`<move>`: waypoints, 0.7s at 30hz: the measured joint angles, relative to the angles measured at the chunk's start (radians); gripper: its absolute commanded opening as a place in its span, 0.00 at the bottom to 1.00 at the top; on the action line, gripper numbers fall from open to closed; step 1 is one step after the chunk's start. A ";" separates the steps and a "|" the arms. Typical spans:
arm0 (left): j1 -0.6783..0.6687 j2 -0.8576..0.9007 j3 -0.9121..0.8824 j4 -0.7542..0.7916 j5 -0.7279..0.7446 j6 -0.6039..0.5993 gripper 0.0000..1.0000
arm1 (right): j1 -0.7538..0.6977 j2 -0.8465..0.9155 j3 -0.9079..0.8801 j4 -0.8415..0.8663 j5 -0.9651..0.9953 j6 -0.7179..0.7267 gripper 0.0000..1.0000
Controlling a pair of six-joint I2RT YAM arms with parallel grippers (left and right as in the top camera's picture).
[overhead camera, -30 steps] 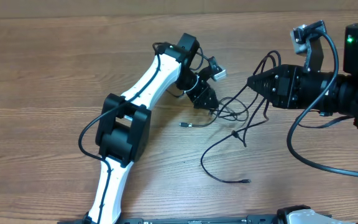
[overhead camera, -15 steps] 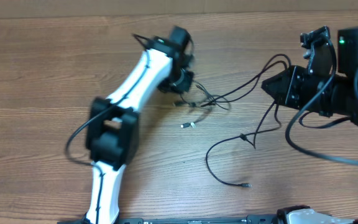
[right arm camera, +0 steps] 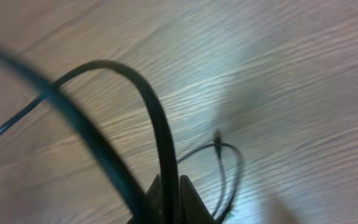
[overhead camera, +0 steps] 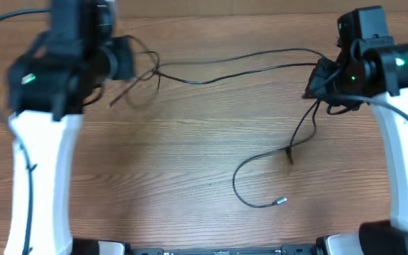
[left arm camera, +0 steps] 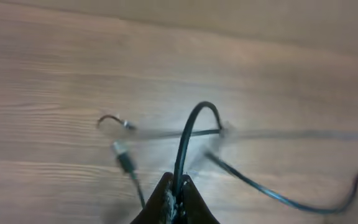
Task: Untangle cables
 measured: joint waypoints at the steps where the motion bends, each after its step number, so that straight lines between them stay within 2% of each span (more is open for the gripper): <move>1: 0.028 -0.013 0.000 0.000 -0.006 0.000 0.04 | -0.009 0.007 -0.018 0.015 0.001 0.001 0.04; 5: 0.150 -0.035 0.000 -0.009 -0.020 0.000 0.04 | -0.076 0.045 -0.115 0.082 0.007 0.000 0.04; 11: 0.336 -0.037 -0.002 -0.052 -0.024 -0.001 0.04 | -0.268 0.158 -0.194 0.133 -0.022 -0.062 0.04; 17: 0.350 -0.037 -0.002 -0.054 -0.008 0.000 0.04 | -0.254 0.171 -0.194 0.160 -0.155 -0.212 0.04; 21: 0.366 -0.039 -0.002 -0.020 0.001 -0.010 0.04 | -0.200 0.171 -0.211 0.169 -0.156 -0.220 0.04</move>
